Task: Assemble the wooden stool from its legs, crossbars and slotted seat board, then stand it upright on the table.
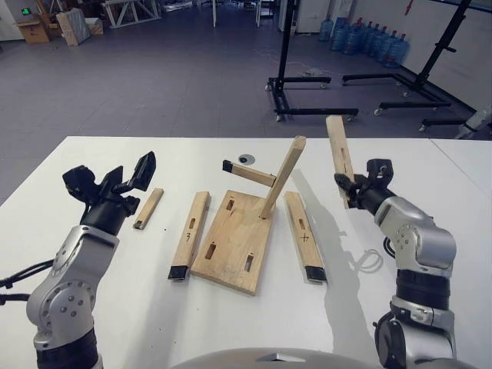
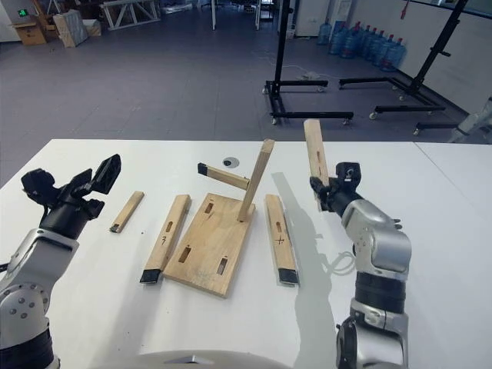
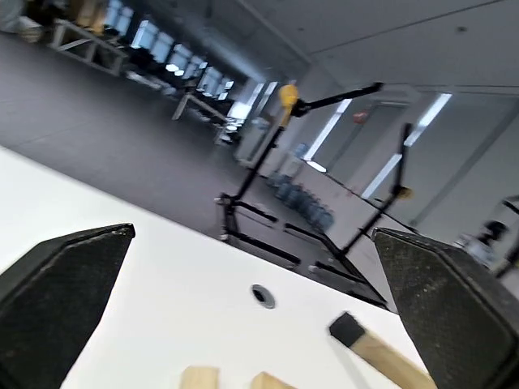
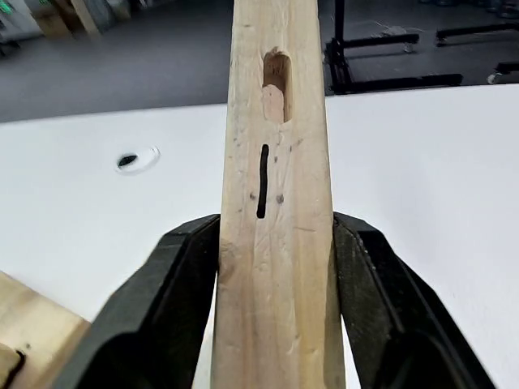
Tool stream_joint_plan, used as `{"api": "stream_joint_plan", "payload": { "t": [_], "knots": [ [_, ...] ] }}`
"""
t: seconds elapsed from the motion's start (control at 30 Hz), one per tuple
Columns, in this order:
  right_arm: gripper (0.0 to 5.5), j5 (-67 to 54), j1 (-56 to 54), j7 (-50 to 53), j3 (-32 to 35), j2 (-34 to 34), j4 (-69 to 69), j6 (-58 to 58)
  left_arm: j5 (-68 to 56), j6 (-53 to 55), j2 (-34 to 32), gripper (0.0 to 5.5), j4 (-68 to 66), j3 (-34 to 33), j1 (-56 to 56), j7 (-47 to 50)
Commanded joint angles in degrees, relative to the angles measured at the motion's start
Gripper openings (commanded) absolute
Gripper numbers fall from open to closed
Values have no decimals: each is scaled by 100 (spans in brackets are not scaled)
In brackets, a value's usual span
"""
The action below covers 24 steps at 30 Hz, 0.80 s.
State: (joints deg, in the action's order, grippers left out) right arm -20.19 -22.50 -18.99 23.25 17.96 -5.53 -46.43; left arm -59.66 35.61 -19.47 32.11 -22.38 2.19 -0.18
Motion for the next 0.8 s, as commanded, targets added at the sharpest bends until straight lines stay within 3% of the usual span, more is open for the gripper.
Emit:
{"api": "stream_joint_plan", "payload": {
  "t": [0.03,0.2,0.4,0.57,0.8],
  "knots": [
    [209,-879,-582,-677,438,370,107,127,-418,234,-434,540,-241,65,433,-668],
    [209,-2801,-1165,-2067,911,1404,147,-1062,-1464,401,-620,540,-252,-70,498,-1152],
    [209,-4599,-1299,-3188,824,2418,-238,-2342,-2633,499,-720,540,-344,-36,631,-1242],
    [208,-5446,-403,-2664,179,1736,-1294,-2517,-3143,648,-666,540,-414,450,857,-1244],
    [208,-5425,-53,-1767,-640,917,-1503,-2024,-3983,707,-282,540,-692,1285,1306,-731]
  ]
}}
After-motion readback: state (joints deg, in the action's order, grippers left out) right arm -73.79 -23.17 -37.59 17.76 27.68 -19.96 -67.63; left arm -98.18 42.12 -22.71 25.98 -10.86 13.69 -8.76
